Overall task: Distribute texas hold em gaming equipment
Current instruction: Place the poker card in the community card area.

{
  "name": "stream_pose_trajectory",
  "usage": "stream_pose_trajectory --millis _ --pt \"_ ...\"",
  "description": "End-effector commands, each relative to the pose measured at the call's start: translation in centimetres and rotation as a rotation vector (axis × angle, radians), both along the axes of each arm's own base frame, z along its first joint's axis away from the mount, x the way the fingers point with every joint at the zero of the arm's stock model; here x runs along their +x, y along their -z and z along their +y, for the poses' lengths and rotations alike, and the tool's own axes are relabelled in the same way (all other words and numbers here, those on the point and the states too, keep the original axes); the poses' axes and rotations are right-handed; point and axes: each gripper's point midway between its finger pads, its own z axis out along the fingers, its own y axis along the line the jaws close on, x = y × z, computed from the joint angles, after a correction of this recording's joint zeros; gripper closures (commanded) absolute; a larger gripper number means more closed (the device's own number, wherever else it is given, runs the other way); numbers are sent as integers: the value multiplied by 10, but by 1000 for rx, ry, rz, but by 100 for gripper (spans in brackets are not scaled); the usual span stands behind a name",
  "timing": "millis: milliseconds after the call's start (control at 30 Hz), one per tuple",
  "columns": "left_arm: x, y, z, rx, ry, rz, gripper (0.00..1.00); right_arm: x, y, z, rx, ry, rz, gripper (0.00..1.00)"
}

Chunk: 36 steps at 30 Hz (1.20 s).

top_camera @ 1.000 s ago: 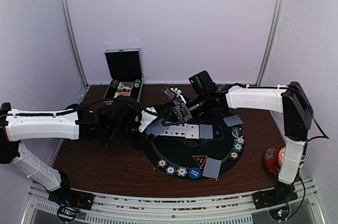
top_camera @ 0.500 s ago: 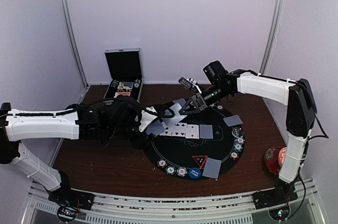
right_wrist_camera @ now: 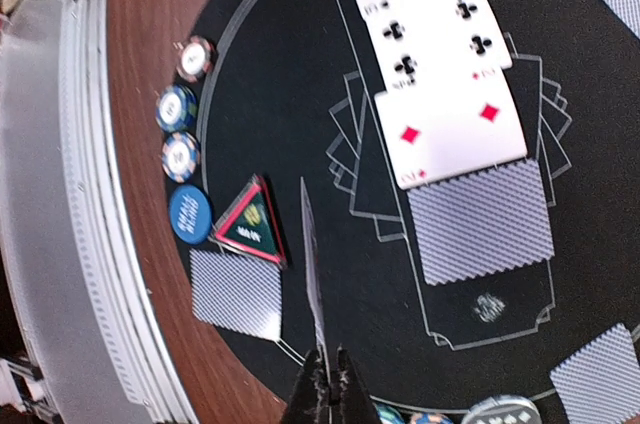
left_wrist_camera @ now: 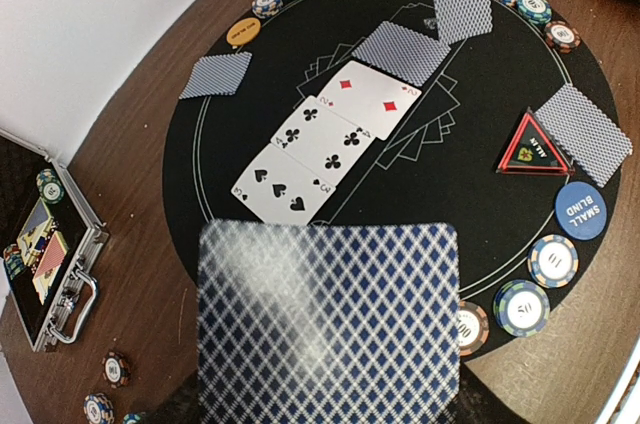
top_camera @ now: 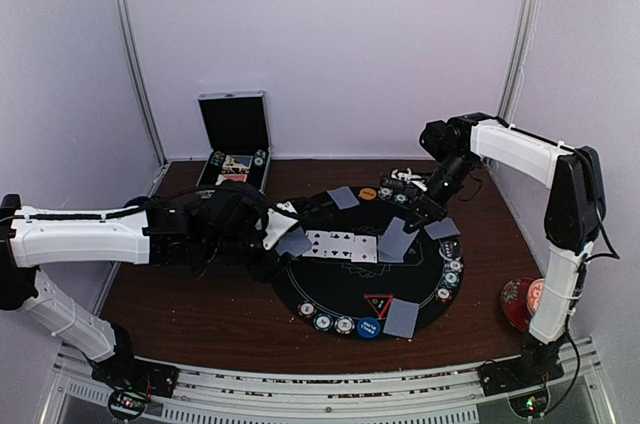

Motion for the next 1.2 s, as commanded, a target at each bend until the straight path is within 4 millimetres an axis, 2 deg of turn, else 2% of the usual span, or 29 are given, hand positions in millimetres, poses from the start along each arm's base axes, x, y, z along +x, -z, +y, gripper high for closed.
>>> stream_pose_trajectory --millis 0,167,367,567,967,1167 --pt "4 -10 -8 -36 3 -31 36 -2 18 -42 -230 -127 -91 100" --pt "5 -11 -8 -36 3 -32 36 0 38 -61 -344 -184 -97 100" --pt "5 -8 -9 -30 5 -29 36 10 54 -74 -436 -228 -108 100" --pt "5 -6 -9 -25 4 -27 36 15 64 -72 -442 -267 -99 100" --pt "5 -7 -9 -26 4 -28 36 47 75 -60 -444 -240 -123 100" --pt "5 -8 -9 -28 6 -28 36 62 85 -62 -482 -210 -158 100"
